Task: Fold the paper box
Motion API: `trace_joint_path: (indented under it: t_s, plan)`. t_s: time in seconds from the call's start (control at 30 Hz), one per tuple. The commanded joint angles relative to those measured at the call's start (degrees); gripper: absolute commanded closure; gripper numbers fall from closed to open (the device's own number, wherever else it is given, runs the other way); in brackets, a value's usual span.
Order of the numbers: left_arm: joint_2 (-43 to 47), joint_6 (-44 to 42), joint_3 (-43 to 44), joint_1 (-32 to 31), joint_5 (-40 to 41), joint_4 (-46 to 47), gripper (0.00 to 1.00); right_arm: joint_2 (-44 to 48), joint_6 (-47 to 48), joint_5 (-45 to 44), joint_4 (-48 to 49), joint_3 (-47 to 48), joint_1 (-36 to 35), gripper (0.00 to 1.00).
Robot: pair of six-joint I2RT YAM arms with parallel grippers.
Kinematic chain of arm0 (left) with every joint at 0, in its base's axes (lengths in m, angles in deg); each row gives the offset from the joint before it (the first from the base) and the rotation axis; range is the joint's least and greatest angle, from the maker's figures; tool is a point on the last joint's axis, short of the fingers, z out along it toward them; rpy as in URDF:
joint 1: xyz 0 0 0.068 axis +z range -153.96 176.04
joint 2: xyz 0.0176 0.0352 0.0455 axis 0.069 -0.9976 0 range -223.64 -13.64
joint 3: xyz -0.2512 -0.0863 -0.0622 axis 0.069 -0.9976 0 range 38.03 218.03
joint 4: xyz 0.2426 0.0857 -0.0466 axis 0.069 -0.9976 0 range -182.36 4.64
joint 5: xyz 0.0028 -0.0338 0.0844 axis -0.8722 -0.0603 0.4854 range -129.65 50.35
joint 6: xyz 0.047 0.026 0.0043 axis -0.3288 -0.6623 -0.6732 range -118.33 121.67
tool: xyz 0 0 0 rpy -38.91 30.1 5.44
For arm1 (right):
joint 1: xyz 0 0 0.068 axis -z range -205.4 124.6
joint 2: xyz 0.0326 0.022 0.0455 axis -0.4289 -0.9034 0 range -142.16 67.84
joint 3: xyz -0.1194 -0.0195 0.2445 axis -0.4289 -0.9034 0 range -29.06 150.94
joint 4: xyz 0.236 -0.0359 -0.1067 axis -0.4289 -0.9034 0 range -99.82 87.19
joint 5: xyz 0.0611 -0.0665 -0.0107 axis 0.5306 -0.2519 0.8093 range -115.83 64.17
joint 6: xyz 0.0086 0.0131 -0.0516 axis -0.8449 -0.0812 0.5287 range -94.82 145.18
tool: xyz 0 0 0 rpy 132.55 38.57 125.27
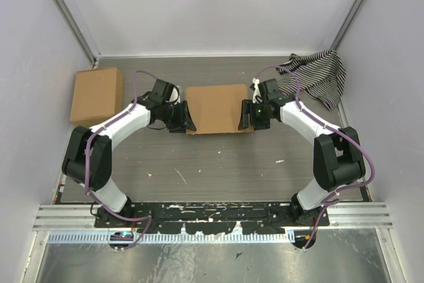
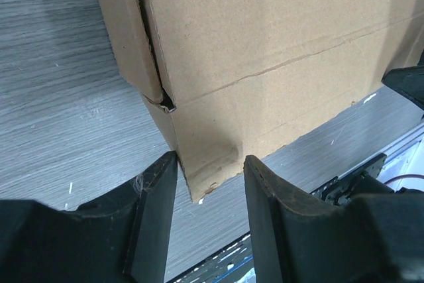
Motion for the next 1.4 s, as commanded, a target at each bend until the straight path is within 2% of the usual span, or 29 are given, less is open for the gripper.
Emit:
trace_joint_path:
  t_s: [0.0, 0.67, 1.03, 1.37]
  plan:
    - [2.0, 1.2, 1.4, 0.1, -4.4, 1.6, 0.49, 1.3, 0.1, 4.2, 1.1, 2.8, -0.5, 0.35]
    - [2.3, 0.7, 0.4, 0.5, -5.3, 1.5, 0.49, 0.9, 0.7, 4.3, 1.2, 2.7, -0.4, 0.35]
    - [-0.5, -0.7, -0.1, 0.6, 0.7, 1.3, 0.51, -0.4, 0.8, 2.6, 3.0, 1.0, -0.4, 0.36]
    - [-2.0, -0.7, -0.7, 0.6, 2.8, 2.7, 0.53, -0.8, 1.3, 0.7, 2.8, 0.7, -0.5, 0.36]
